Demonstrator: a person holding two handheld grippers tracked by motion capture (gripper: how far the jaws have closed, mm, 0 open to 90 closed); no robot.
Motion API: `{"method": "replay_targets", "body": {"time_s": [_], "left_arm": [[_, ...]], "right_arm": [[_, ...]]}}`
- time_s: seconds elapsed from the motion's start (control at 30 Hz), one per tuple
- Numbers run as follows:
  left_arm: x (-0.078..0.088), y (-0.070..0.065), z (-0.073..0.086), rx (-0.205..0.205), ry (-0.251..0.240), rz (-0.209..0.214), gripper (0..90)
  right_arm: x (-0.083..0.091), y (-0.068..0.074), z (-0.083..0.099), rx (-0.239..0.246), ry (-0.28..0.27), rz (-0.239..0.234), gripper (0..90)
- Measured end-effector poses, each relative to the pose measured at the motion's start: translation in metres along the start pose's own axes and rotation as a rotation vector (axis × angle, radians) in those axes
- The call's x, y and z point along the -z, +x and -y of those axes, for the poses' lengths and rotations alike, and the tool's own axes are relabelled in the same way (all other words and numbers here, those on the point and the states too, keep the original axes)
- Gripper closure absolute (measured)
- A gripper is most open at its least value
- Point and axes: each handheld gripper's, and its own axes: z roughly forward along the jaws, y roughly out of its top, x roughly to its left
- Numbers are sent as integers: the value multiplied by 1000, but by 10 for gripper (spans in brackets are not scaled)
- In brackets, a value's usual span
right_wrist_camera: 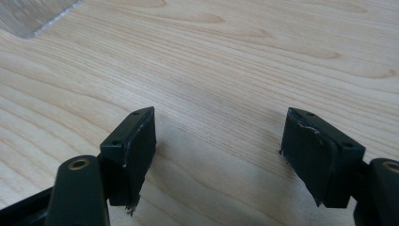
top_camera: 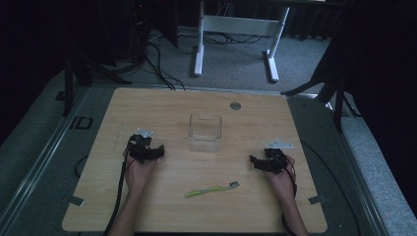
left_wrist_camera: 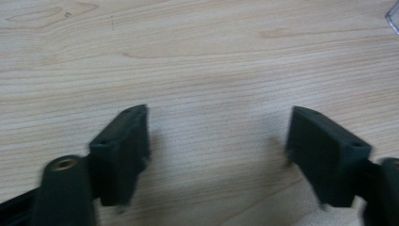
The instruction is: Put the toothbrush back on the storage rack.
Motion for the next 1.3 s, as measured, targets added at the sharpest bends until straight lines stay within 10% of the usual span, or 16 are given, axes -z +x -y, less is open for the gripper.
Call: {"method": "replay_targets", "body": {"time_s": [0.37, 1.3], "left_arm": [[6, 5, -4, 4, 37, -16, 429], [55, -10, -15, -66, -20, 96, 444]], "right_arm": [[0, 0, 0, 2, 1, 1, 266], [0, 0, 0, 2, 0, 1, 266]]}}
